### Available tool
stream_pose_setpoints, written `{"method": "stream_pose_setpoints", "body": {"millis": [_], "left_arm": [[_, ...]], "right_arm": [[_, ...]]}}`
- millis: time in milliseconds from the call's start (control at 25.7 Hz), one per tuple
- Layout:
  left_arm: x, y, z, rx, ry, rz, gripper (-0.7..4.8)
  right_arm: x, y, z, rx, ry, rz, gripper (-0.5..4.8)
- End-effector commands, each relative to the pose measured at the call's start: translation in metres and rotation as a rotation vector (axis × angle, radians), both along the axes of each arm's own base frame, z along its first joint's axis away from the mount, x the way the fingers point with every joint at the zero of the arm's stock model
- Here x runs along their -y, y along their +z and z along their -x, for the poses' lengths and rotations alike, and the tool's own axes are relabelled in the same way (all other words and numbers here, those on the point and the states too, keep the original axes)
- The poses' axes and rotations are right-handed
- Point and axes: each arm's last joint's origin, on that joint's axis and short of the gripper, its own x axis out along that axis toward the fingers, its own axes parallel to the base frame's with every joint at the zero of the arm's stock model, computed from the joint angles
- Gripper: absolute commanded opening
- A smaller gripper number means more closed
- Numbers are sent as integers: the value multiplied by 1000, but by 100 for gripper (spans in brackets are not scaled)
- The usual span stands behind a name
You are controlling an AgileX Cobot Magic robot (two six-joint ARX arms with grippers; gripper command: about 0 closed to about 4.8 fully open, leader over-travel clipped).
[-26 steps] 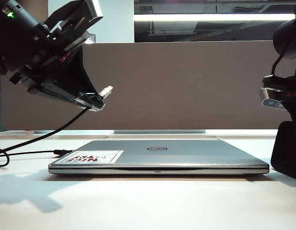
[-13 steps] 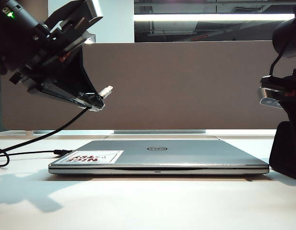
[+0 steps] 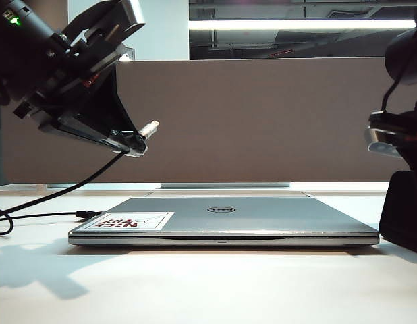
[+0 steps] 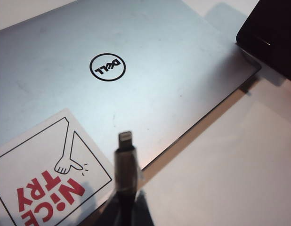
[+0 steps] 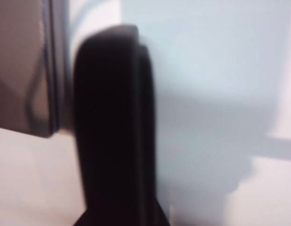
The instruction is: Pick up the charging cable and the phone, plug the charging cable into the charging port on the phone, and finally place them back on the table.
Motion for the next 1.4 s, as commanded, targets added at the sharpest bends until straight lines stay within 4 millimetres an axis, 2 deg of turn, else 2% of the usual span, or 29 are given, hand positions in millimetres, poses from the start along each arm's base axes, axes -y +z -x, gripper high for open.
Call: {"method": "stream_pose_setpoints", "body": {"millis": [39,78,117,194,350,427,583,777,894,1127,1399], "left_arm": [[0,2,0,16,-3,8,-6],[0,2,0,16,-3,8,-6],[0,2,0,16,-3,8,-6],[0,2,0,16,-3,8,-6],[0,2,0,16,-3,8,-6],[0,2,0,15,-3,8,-6],[0,2,0,11,0,12,-6],[3,2,2,-27,16,47,-6],[8,2,6,-49,9,66,-6],[24,2,22,-93,-58,98,-6],[27,2,26,-176,-11,162,-6]], "right_arm": [[0,-1,1,7,5,-9,103],[0,-1,0,11,4,-10,102],[0,-1,0,15,5,-11,78],[0,-1,-1,21,5,-12,-14],[-1,2,-3,40,5,-15,-5],[-1,9,-6,62,5,-19,-5],[-3,36,-12,130,7,-47,-5],[-9,74,-16,349,50,-263,-5],[-12,86,-19,443,75,-393,-5],[-18,94,-32,580,100,-604,-5],[-27,78,-37,631,98,-840,-5]]}}
